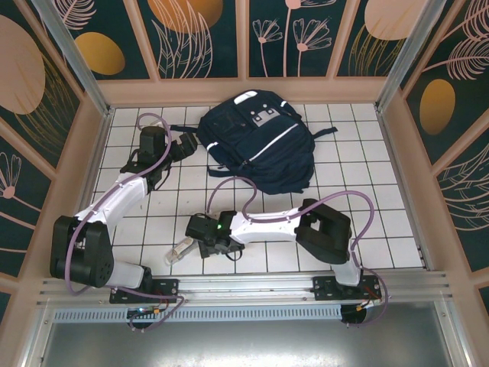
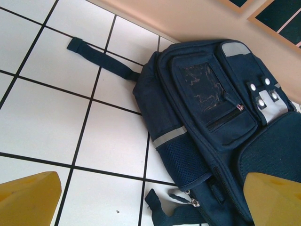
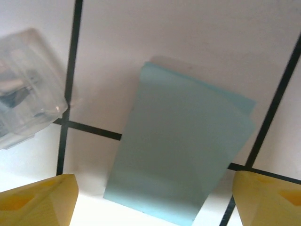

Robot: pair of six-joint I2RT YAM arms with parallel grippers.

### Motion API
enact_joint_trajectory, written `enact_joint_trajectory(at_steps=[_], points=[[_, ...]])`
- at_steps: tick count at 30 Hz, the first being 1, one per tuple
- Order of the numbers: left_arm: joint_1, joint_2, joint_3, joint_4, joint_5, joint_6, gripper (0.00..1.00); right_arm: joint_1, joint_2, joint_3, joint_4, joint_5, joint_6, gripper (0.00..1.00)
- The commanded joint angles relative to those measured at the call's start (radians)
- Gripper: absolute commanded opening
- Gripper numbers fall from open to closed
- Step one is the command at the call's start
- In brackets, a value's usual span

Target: Pack the student bag

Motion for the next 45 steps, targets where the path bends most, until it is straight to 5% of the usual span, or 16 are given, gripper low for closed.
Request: enact_joint_trajectory(at_steps=[1,6,18,21,26,39,45], points=[[0.006,-0.025,-0.009,0.016,-0.009,0.023,0.99,-0.008,0.02,0.016,-0.066,0.065,0.026,0.84],[0.006,-0.029,-0.01,0.019,-0.009,0.024,0.99,-0.015,0.034,0.008,-0.045,0.046,0.013,0.73],[0.006,-0.012,-0.004,0.007,-0.008,0.034,0.99,-0.021,0.091,0.033,-0.055,0.041,-0.022,0.68],[0.006,-0.012,-0.003,0.006,-0.012,0.035,0.99,-0.027,0.067,0.008,-0.038,0.046,-0.016,0.58],[0.006,-0.003,0.004,0.005,0.01,0.044,0.99,-0.067,0.002,-0.012,-0.023,0.056,-0.044,0.56],[0.001,0.043,0.063,0.029,0.074,0.027,0.98,-0.394,-0.277,-0.035,0.046,-0.034,-0.335,0.53],[-0.086,0.102,0.164,0.001,0.072,0.083,0.93,-0.607,-0.402,-0.059,0.121,-0.118,-0.447,0.53]])
